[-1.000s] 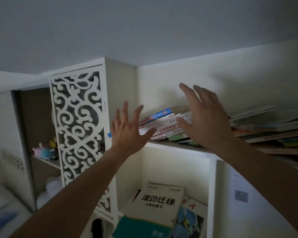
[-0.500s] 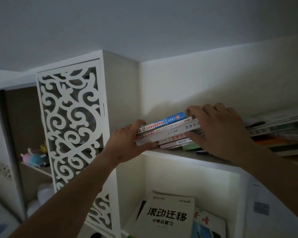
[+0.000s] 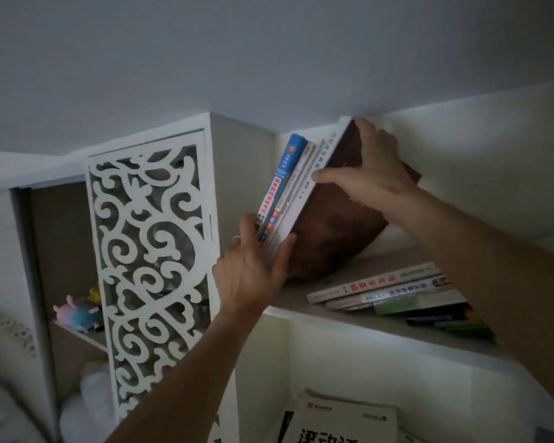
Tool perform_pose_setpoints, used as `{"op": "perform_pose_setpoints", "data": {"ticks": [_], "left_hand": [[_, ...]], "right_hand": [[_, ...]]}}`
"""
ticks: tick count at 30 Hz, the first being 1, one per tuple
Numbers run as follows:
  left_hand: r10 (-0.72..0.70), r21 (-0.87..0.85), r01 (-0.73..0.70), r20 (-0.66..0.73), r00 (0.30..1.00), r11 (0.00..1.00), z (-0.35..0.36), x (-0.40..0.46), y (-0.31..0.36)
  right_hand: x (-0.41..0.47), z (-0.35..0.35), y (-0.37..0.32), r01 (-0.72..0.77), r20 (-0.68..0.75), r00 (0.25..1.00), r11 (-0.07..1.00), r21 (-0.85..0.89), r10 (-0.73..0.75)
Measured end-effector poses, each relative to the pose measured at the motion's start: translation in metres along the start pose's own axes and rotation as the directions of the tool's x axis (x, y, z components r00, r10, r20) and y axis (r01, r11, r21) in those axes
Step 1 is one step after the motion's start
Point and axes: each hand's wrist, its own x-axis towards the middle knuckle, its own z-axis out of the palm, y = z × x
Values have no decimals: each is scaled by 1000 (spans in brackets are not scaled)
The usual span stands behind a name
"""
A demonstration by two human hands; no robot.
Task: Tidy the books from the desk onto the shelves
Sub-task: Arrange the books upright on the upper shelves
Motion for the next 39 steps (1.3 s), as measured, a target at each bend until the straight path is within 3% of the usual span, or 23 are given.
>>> {"op": "perform_pose_setpoints", "data": {"ticks": [3,5,9,11,16,19,22,28,31,35,39], "left_hand": [[-150,-71,143,-89,985,987,-1,3,0],[-253,-98,243,-108,961,965,-1,6,2],[-455,-213,436,-49,889,875,-2,12,-3],[-450,-271,435,7,893,859,-2,8,-8],[-377,-529,388,133,916,755,1,-3,-10],[-309,-713,377,232,922,591,7,-3,-13],[-212,-780,413,354,911,471,7,-4,-17],[-32,-736,451,507,862,504,-1,-3,-33],[44,-723,388,498,866,572,-9,-3,-35],[-13,-665,326,430,903,672,-16,-2,-46],[-98,-501,332,436,895,799,-25,-2,-50]], "right_hand": [[10,24,-16,98,142,985,995,-5,-97],[8,58,-22,88,279,957,996,-9,-82],[-5,107,-12,-159,276,952,983,91,129],[-15,114,-4,-275,261,932,960,53,253],[-23,122,12,-288,188,940,958,-2,284],[-23,117,22,-282,225,937,958,41,266],[-21,104,32,-232,286,937,970,73,203],[-22,104,41,-175,415,905,972,155,97],[-27,103,42,-180,481,875,957,226,51],[-30,112,41,-90,471,882,979,182,-7],[-32,120,35,-35,448,893,988,150,-37]]}}
